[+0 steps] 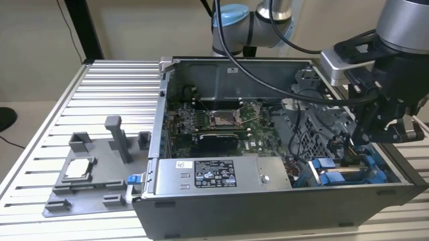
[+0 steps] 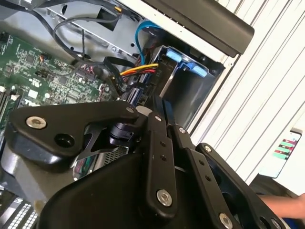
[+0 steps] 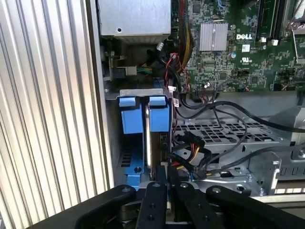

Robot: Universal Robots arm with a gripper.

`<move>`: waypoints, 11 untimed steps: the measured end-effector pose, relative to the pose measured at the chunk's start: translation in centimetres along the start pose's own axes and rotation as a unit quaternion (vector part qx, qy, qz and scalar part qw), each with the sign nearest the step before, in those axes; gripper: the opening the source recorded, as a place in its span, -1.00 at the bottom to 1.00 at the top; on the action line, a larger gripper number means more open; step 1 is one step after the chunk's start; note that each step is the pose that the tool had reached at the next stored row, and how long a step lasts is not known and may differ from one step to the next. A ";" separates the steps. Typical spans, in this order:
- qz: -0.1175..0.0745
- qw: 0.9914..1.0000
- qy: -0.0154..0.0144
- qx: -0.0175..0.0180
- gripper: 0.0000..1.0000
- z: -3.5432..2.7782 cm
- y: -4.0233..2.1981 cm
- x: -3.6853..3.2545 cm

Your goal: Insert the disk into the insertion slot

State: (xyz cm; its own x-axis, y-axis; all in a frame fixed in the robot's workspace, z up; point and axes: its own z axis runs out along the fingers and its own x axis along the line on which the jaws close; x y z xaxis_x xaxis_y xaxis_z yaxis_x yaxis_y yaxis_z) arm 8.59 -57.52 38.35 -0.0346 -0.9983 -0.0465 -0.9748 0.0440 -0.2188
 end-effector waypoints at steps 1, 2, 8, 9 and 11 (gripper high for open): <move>0.000 1.000 0.000 -0.001 -1.00 -0.02 0.00 0.00; 0.000 1.000 0.000 -0.001 -1.00 -0.02 0.00 0.00; 0.000 1.000 0.000 -0.002 -1.00 -0.03 -0.01 -0.01; 0.000 1.000 0.000 -0.002 -1.00 -0.03 -0.01 -0.01; 0.000 1.000 0.000 -0.002 -1.00 -0.03 -0.01 -0.01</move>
State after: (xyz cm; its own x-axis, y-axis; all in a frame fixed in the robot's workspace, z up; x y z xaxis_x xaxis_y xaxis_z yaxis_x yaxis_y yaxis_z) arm 8.59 -57.51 38.38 -0.0353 -0.9983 -0.0461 -0.9758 0.0444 -0.2140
